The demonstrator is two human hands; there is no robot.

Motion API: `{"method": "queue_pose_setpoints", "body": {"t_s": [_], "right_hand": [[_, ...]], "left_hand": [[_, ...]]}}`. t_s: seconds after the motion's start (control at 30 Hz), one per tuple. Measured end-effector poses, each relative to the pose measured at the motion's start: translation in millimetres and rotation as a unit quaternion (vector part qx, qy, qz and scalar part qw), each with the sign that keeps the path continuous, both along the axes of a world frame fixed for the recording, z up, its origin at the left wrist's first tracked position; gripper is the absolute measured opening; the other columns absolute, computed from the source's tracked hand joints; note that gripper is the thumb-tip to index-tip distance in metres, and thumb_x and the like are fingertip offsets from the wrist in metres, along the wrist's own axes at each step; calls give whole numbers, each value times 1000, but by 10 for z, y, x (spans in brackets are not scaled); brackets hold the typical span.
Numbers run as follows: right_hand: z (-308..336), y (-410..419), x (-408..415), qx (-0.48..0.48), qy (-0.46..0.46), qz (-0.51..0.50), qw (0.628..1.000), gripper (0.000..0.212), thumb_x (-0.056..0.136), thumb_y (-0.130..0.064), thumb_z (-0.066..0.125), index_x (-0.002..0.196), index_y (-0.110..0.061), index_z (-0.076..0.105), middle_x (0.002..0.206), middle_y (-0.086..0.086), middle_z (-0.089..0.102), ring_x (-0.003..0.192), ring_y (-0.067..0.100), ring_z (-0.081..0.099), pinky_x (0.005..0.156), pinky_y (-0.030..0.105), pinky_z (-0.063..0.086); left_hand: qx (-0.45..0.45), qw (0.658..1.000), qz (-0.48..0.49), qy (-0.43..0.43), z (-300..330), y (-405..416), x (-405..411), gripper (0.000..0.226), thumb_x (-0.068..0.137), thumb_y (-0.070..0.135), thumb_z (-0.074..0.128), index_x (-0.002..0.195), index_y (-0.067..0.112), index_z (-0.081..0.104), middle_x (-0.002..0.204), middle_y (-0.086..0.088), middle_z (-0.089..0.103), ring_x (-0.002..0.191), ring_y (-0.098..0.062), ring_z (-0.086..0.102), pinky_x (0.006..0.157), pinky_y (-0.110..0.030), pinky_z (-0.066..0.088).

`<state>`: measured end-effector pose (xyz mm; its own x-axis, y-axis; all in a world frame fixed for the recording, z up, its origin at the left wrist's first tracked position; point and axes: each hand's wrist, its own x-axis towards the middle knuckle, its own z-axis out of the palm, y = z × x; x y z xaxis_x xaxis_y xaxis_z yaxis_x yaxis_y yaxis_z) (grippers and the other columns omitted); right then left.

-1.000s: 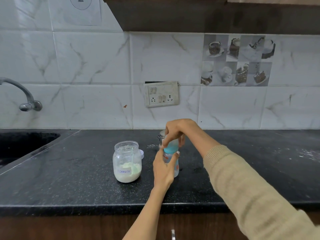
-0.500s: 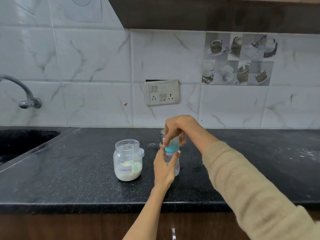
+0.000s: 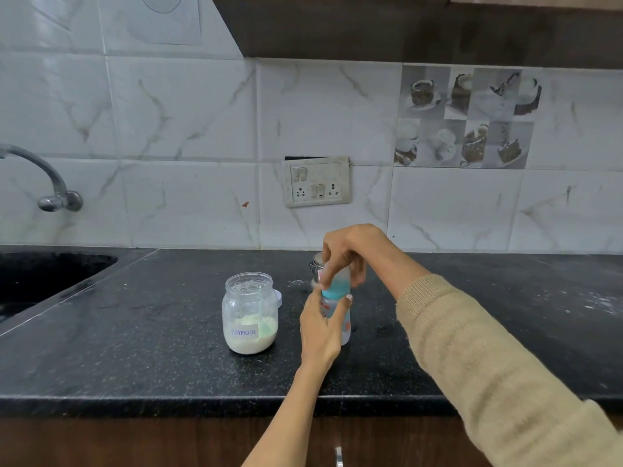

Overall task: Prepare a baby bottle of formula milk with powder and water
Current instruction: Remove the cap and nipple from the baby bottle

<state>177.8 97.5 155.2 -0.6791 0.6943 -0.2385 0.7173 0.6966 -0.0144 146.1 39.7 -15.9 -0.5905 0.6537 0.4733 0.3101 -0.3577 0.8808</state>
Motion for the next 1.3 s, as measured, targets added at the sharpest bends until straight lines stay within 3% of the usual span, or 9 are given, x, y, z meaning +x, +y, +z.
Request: {"method": "queue_pose_setpoints", "body": {"t_s": [0.13, 0.37, 0.5, 0.6, 0.7, 0.93, 1.03, 1.17, 1.3], "right_hand": [[39, -44, -24, -14, -21, 55, 998, 36, 68, -11, 83, 100, -22, 71, 124, 3, 59, 98, 30, 67, 77, 36, 60], [25, 16, -31, 11, -55, 109, 992, 45, 61, 2, 81, 68, -41, 68, 122, -3, 60, 111, 29, 59, 92, 43, 54], [22, 57, 1, -46, -16, 94, 994, 40, 69, -23, 82, 104, -33, 68, 132, -3, 54, 114, 26, 59, 90, 38, 55], [-40, 96, 38, -26, 3, 18, 1000, 75, 60, -54, 82, 121, -17, 61, 124, 9, 62, 86, 27, 72, 77, 38, 60], [-75, 103, 71, -38, 20, 28, 999, 51, 68, -33, 84, 109, -11, 64, 107, 13, 69, 74, 25, 73, 70, 33, 61], [10, 24, 41, -29, -53, 123, 991, 41, 66, 4, 79, 87, -29, 66, 120, 2, 60, 110, 28, 60, 88, 37, 55], [39, 50, 33, 3, 19, 141, 990, 34, 72, 20, 54, 64, -13, 61, 92, 0, 66, 106, 26, 62, 91, 36, 54], [255, 38, 51, 47, 31, 134, 989, 45, 76, 20, 40, 59, -16, 61, 101, 5, 64, 58, 12, 47, 38, 11, 40], [334, 185, 216, 74, 54, 94, 991, 51, 72, 21, 40, 72, -23, 66, 97, 5, 63, 52, 11, 38, 39, 18, 32]], "left_hand": [[15, 1000, 2, 2, -23, 7, -12, 23, 87, 31, 65, 96, 45, 50, 100, 17, 60, 95, -3, 59, 76, -13, 42], [14, 1000, 2, -5, -53, 39, -31, 17, 87, 32, 65, 100, 35, 55, 100, 11, 62, 95, -6, 60, 78, -18, 44], [15, 1000, 8, -2, -58, 44, -33, 19, 87, 33, 65, 104, 31, 57, 101, 9, 64, 95, -6, 61, 78, -17, 46], [4, 1000, 12, 2, -28, 27, -13, 22, 87, 33, 65, 104, 37, 52, 99, 15, 60, 95, -4, 58, 75, -13, 42], [9, 1000, 12, 9, -20, 13, -13, 23, 87, 31, 65, 100, 45, 50, 98, 19, 59, 94, 1, 57, 80, -14, 44], [13, 1000, 13, 4, -62, 58, -28, 20, 79, 47, 62, 96, 43, 52, 99, 10, 63, 95, -7, 61, 82, -23, 47], [0, 1000, 4, 7, -50, 44, -27, 20, 88, 37, 63, 103, 40, 49, 100, 17, 59, 96, -3, 58, 80, -16, 42], [-8, 1000, 8, 10, -27, 38, -32, 26, 89, 34, 61, 112, 32, 48, 102, 18, 55, 95, 0, 56, 81, -13, 39], [-14, 1000, 10, 21, -53, 30, -17, 40, 89, 36, 61, 125, 24, 50, 112, 11, 55, 104, -6, 55, 92, -20, 41]]}}
